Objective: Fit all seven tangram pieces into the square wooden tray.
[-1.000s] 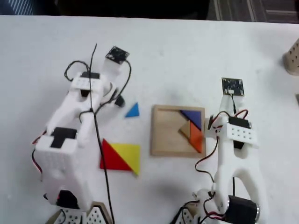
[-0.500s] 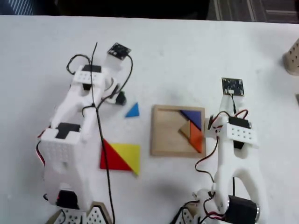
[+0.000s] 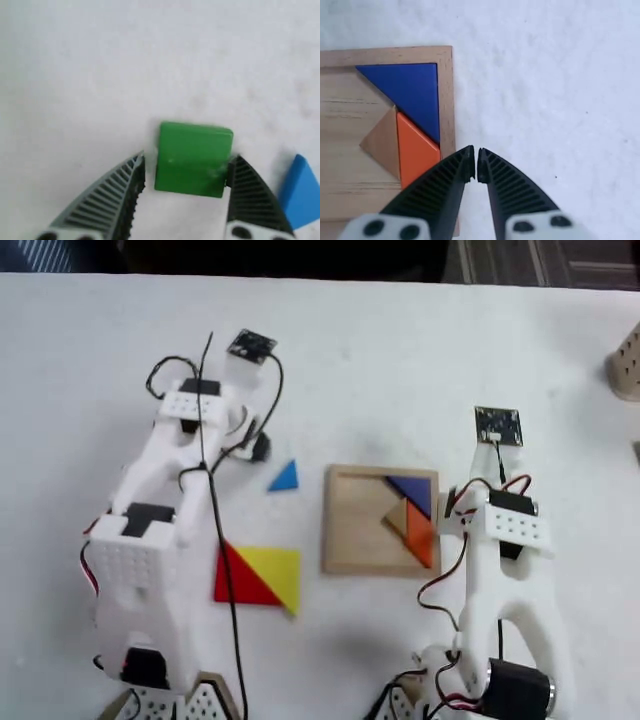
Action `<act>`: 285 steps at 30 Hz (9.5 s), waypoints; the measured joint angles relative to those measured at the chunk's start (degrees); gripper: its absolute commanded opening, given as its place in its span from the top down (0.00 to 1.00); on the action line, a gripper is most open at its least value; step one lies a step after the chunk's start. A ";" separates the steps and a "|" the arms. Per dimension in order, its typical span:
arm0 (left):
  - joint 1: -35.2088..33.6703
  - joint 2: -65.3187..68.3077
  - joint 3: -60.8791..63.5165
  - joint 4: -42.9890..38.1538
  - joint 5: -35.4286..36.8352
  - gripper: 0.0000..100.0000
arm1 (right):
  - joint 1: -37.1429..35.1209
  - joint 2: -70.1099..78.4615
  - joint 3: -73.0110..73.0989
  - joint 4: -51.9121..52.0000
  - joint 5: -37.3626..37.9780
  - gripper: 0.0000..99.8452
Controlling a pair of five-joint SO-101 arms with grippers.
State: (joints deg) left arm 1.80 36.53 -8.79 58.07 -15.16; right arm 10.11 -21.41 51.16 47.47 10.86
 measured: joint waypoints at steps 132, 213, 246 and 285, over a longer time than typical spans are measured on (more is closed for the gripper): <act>-14.15 38.86 -64.09 10.11 20.84 0.98 | -0.35 0.00 0.62 -1.67 0.00 0.98; -15.47 -27.96 25.85 9.67 46.33 0.67 | -2.02 0.00 1.76 -2.55 2.64 0.98; -14.86 -15.74 21.63 7.91 35.34 0.81 | -2.02 0.00 1.76 -2.55 2.64 0.98; -15.47 -17.05 24.00 5.54 32.18 0.67 | -2.11 0.00 2.29 -2.55 2.64 0.98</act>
State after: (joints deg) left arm -13.67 19.47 15.21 63.60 17.01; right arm 8.00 -21.41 53.45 44.92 13.49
